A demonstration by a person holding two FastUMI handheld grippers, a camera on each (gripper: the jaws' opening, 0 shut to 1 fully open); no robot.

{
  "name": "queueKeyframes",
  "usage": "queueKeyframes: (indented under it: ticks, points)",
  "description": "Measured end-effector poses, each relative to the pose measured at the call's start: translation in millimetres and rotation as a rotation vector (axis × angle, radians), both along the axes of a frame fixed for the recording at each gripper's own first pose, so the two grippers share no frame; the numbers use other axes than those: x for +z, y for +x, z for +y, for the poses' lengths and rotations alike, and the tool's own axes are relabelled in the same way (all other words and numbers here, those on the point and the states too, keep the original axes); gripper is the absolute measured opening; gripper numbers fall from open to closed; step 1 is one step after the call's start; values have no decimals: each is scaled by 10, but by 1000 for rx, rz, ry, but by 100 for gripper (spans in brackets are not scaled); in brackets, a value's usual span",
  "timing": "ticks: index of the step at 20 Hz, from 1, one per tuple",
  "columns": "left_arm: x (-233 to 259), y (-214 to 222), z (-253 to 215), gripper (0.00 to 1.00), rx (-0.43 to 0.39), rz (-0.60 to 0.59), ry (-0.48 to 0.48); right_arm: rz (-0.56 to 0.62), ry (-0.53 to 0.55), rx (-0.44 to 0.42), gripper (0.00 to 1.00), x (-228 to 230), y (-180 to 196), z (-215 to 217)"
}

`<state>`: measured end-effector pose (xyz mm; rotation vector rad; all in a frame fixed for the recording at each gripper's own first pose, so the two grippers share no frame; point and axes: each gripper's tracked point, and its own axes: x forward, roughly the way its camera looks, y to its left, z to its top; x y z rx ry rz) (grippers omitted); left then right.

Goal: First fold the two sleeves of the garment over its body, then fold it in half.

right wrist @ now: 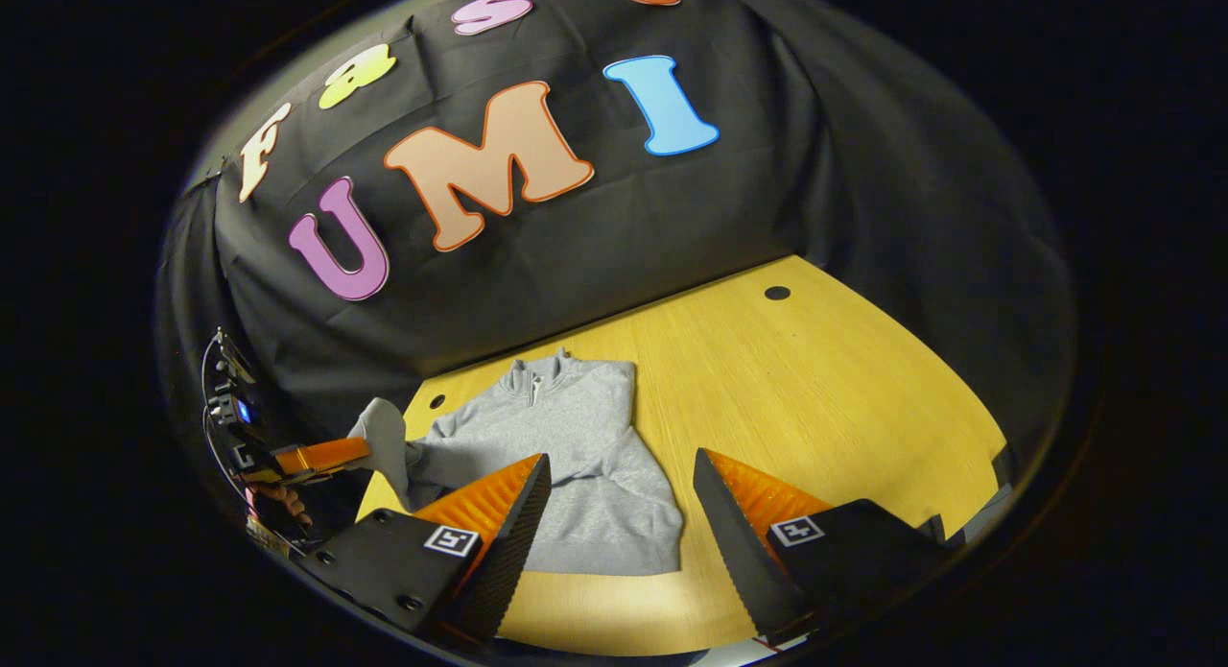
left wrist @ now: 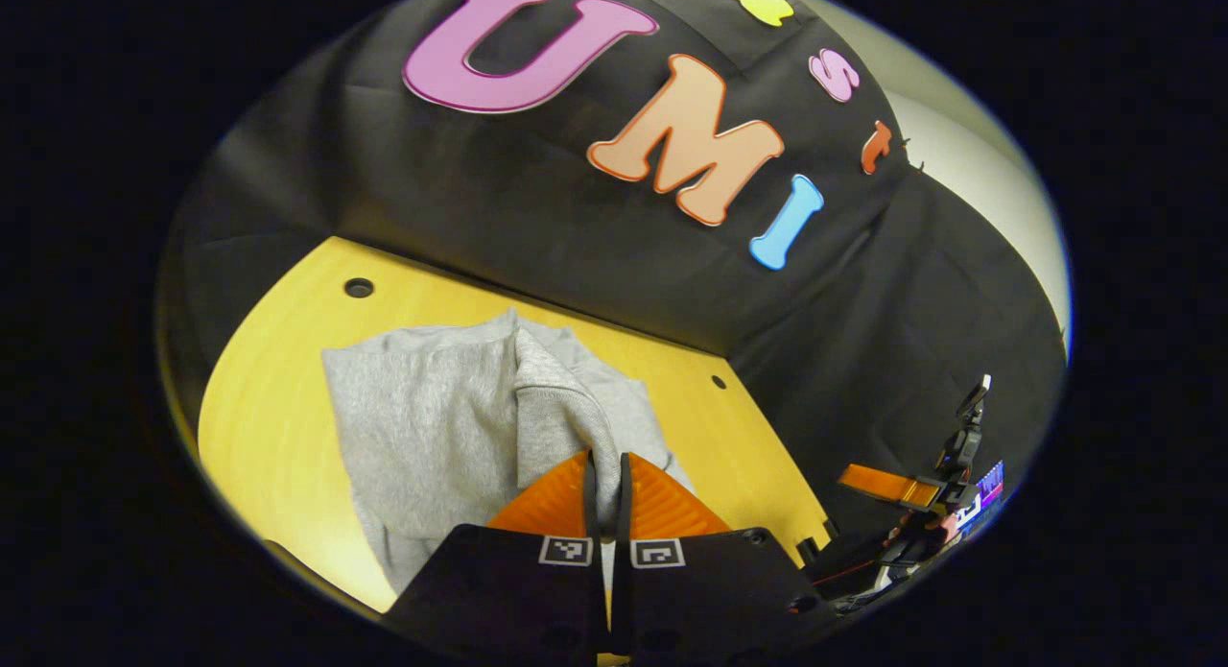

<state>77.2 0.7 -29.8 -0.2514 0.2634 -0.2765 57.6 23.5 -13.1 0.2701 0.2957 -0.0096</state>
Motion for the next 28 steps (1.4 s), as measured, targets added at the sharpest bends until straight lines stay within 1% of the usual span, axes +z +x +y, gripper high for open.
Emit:
queueKeyframes:
  ticks: [5,6,7,10,11,12,13,14,15,17,18,19,20,22,23,24,25,26,28]
  points:
    - [64,367,-664,0,-135,-1,-40,9,11,-16,94,-41,27,-260]
    - [66,427,-781,2,-162,6,-58,13,16,-14,94,-54,25,-299]
    - [67,520,-926,0,-191,16,-80,16,19,-12,94,-57,41,-319]
    - [48,813,-1210,0,-231,27,-132,24,16,-7,94,-107,138,-390]
    - [29,939,-1289,2,-240,33,-154,28,17,0,94,-117,170,-388]
    - [15,1039,-1350,0,-243,41,-181,28,19,6,94,-132,188,-398]
    - [-32,1140,-1388,0,-236,50,-194,29,20,13,94,-136,227,-397]
    - [-108,1257,-1412,0,-224,61,-188,32,22,23,87,-151,265,-388]
    - [-177,1370,-1423,0,-209,68,-184,31,23,31,94,-149,298,-385]
    - [-295,1550,-1434,0,-182,78,-176,38,27,48,94,-161,352,-370]
    - [-359,1623,-1428,0,-165,86,-163,43,25,55,95,-176,377,-367]
    - [-441,1699,-1405,0,-144,94,-141,45,24,61,87,-194,408,-376]
    - [-525,1765,-1377,0,-129,108,-116,45,24,66,95,-190,423,-360]
    - [-765,1816,-1353,4,-126,171,-64,48,25,76,94,-212,434,-346]
    - [-849,1793,-1343,8,-130,207,-44,51,22,78,94,-227,440,-339]
    - [-935,1791,-1374,4,-148,240,-35,57,17,81,94,-258,439,-330]
    - [-1011,1771,-1421,25,-159,255,-42,60,13,86,94,-281,439,-309]
    - [-1036,1745,-1446,43,-164,257,-43,64,10,91,94,-302,428,-284]
    - [-1053,1744,-1373,78,-137,247,-4,74,6,101,94,-359,413,-223]
